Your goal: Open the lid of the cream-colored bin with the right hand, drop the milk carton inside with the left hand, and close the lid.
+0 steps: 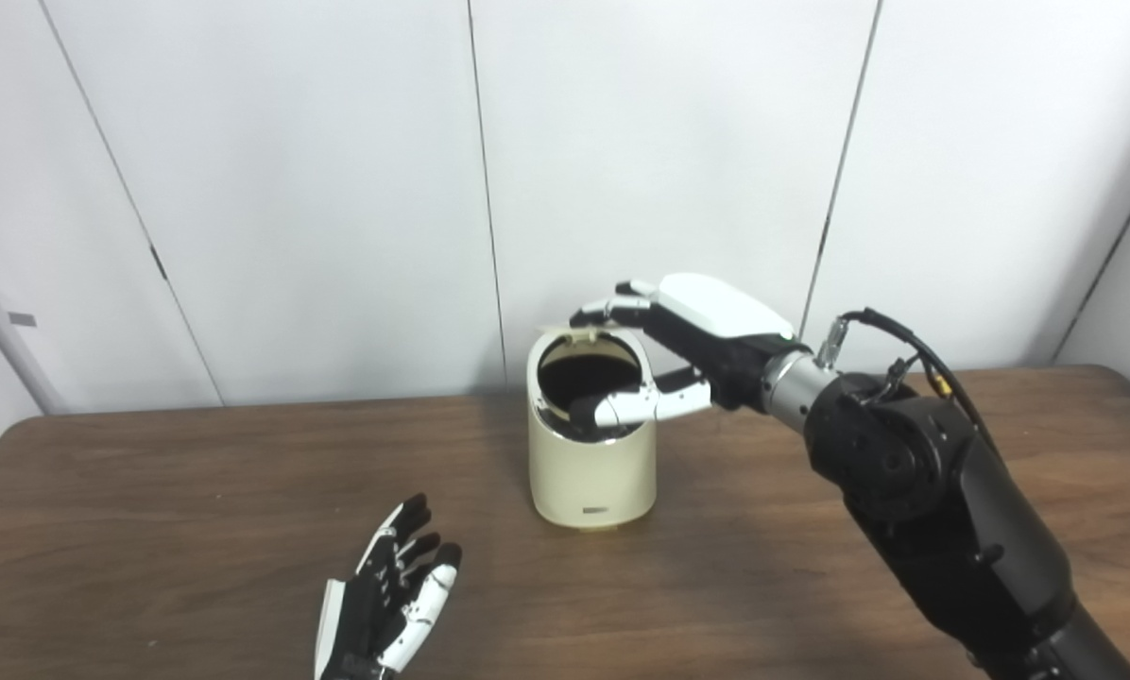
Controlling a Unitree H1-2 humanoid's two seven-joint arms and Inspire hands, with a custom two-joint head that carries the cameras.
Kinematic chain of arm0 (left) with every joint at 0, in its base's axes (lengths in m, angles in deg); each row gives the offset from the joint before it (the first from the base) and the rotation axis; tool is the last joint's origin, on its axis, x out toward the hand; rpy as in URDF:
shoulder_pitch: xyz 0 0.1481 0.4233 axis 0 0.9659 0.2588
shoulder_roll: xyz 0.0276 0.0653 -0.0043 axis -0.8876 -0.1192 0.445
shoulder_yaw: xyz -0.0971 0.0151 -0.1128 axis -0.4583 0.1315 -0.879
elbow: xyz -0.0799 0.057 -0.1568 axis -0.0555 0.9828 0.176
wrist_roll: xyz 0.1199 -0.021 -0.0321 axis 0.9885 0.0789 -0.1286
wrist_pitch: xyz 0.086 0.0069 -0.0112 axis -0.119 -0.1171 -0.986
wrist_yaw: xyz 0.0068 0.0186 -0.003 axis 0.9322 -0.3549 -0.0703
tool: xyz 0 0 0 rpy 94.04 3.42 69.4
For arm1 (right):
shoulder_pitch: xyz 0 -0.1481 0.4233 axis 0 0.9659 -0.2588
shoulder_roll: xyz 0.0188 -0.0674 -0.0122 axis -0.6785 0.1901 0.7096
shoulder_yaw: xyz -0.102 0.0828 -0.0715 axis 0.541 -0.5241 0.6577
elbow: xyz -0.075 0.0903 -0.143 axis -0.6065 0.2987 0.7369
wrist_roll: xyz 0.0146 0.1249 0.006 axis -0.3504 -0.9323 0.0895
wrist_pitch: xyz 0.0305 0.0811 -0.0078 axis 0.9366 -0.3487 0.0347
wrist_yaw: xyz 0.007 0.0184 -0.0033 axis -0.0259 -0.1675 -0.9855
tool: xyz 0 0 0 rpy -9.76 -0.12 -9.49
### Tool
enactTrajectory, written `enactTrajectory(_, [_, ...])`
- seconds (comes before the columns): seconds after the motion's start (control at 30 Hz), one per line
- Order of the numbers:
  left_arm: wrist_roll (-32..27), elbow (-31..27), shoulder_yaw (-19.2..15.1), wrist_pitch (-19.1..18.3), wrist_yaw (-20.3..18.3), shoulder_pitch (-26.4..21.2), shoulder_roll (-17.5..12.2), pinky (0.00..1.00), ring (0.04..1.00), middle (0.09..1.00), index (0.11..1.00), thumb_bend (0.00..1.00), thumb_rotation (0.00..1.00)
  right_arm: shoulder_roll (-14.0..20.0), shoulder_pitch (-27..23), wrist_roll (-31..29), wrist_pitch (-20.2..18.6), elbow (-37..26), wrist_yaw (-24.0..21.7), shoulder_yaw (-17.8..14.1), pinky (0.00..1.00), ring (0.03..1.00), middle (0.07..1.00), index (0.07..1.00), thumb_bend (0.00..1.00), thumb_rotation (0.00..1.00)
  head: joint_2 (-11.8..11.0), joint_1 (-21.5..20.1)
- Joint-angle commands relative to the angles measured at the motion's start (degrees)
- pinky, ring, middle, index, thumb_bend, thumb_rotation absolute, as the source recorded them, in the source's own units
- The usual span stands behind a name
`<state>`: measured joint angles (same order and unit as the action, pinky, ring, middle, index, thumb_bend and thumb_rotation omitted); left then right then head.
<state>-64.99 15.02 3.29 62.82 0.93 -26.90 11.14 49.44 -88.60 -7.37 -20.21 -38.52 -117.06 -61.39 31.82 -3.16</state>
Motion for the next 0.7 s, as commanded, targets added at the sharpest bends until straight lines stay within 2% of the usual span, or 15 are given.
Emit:
enactTrajectory(0.0, [0.9,0.9,0.8,-3.5,-0.6,1.4,0.5,0.72,0.830,0.888,0.908,0.52,0.48,1.1,-1.6,1.0,0.2,-1.5,-0.2,-0.6,0.85,0.977,0.859,0.825,0.60,0.75,0.1,0.0])
enactTrajectory(0.4, [2.0,0.7,1.1,-5.0,-0.4,0.8,0.7,0.72,0.838,0.895,0.904,0.55,0.51,0.8,0.9,-2.3,0.5,1.1,-0.8,-1.1,0.87,0.983,0.861,0.859,0.59,0.76,0.2,0.5])
enactTrajectory(0.67, [2.1,0.1,1.3,-5.3,-0.4,1.0,0.7,0.71,0.830,0.888,0.903,0.55,0.49,0.4,2.1,-2.1,0.1,1.5,-0.5,-0.6,0.87,0.980,0.867,0.878,0.56,0.69,0.5,0.7])
